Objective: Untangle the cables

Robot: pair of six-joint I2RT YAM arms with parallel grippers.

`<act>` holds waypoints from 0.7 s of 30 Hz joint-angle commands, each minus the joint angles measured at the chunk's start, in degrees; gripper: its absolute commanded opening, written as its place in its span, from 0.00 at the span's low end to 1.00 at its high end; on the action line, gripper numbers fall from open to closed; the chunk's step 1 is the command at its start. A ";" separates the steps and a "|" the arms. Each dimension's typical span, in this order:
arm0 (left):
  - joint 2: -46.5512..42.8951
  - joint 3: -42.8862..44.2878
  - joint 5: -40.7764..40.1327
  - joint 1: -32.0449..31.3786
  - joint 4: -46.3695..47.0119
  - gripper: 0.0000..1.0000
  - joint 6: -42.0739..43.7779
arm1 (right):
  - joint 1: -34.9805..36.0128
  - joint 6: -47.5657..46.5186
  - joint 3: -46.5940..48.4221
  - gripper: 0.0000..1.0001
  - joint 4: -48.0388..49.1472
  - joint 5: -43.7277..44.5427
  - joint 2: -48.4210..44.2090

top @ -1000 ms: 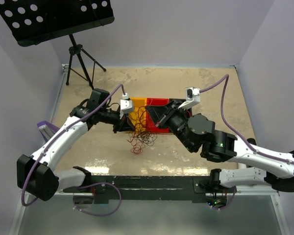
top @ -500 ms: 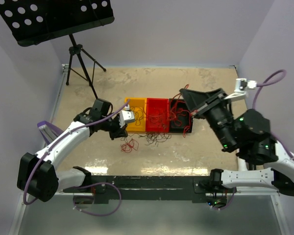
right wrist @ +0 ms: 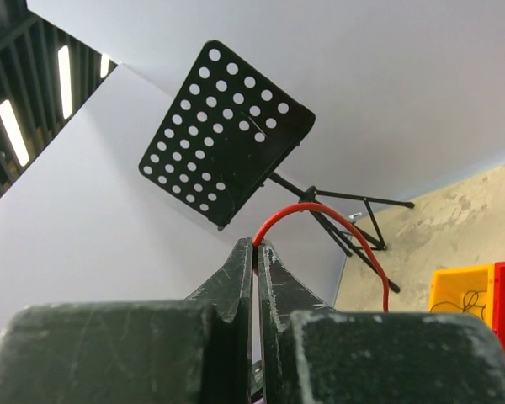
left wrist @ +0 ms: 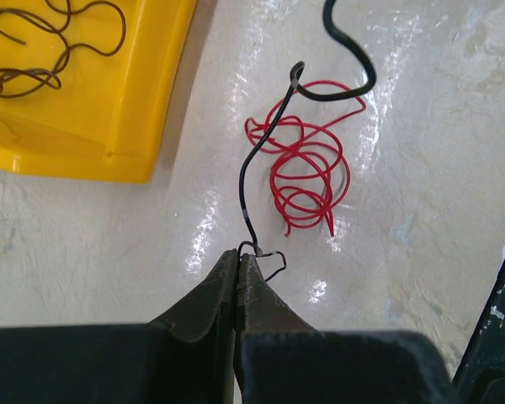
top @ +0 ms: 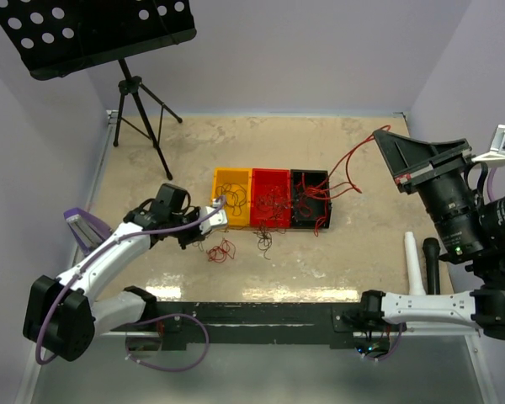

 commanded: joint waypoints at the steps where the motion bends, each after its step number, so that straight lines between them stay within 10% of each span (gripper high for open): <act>1: -2.15 -1.66 -2.29 0.17 0.51 0.00 3.26 | 0.16 -3.11 3.07 0.00 1.05 -0.87 1.14; 21: -8.91 -14.57 -18.37 0.17 2.70 0.00 14.42 | 0.16 -19.27 22.93 0.00 2.89 1.66 6.50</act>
